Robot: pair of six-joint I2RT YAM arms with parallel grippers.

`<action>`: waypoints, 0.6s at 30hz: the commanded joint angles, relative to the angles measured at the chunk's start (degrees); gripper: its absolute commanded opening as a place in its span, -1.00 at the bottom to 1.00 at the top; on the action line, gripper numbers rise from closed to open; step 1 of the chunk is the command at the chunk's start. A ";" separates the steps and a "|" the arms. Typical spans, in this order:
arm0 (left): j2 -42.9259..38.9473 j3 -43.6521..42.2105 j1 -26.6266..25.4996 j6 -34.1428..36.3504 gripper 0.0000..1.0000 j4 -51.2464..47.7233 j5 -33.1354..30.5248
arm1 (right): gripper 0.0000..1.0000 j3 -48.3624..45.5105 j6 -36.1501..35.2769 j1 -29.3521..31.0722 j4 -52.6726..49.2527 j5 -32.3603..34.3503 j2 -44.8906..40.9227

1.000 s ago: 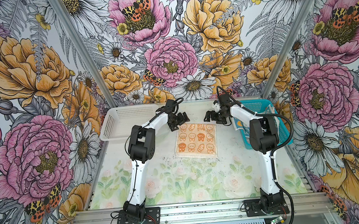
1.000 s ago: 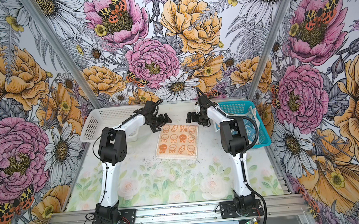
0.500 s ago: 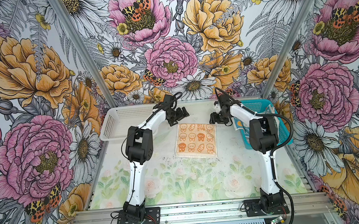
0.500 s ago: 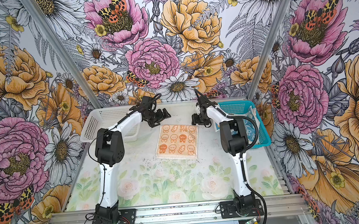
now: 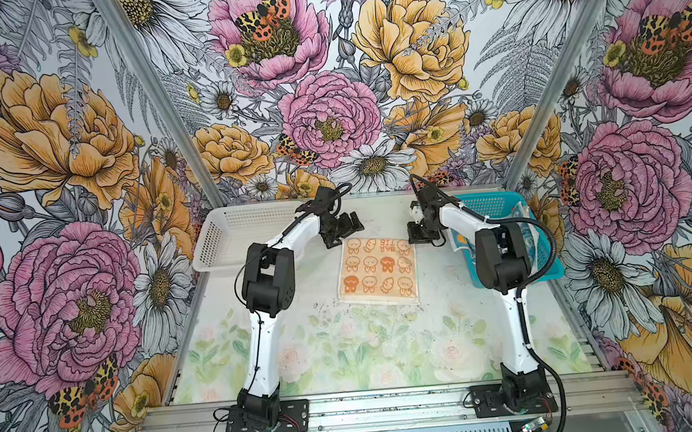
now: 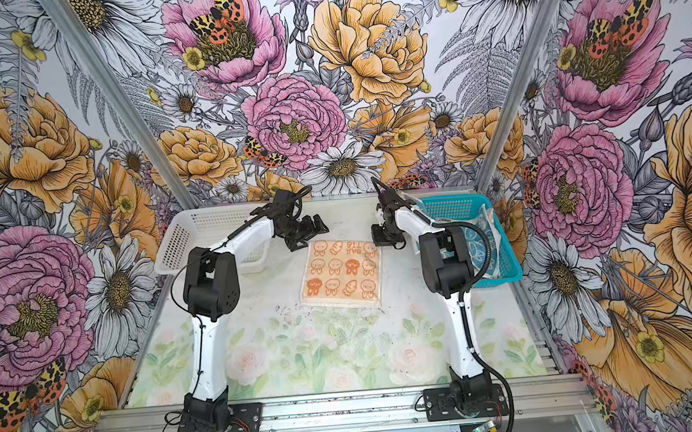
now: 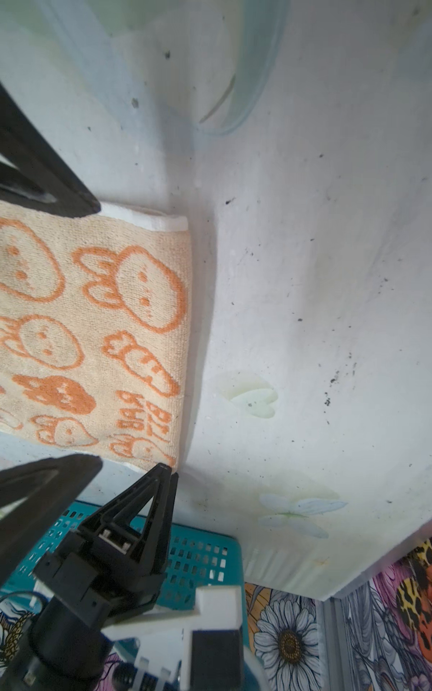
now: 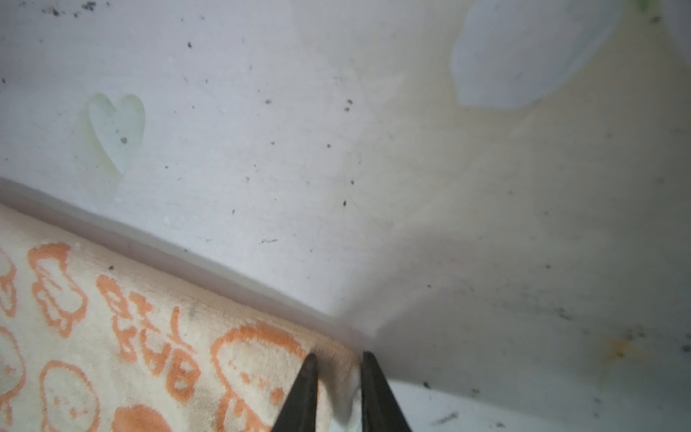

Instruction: Fold and stack the towels

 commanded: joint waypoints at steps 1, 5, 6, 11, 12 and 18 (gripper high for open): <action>-1.76 0.43 0.72 2.58 0.97 -2.21 -1.27 | -0.78 1.20 -0.19 0.48 -0.24 0.95 2.01; 1.51 3.66 0.72 5.00 0.98 -5.79 -3.87 | -1.00 3.77 -0.61 0.48 -0.60 1.69 3.57; 2.59 4.80 0.72 5.70 0.97 -6.94 -4.90 | -1.00 4.99 -1.21 0.48 -1.03 1.89 4.27; 5.24 7.76 0.81 8.02 0.93 -8.45 -7.37 | -1.00 11.60 -3.89 0.32 -3.64 1.51 7.72; 5.83 8.57 0.80 8.47 0.91 -8.98 -8.16 | -1.00 12.51 -4.41 0.34 -3.99 1.32 8.16; 8.72 11.67 1.15 10.37 0.50 -11.31 -10.16 | -1.00 17.16 -6.35 0.28 -5.88 1.83 10.44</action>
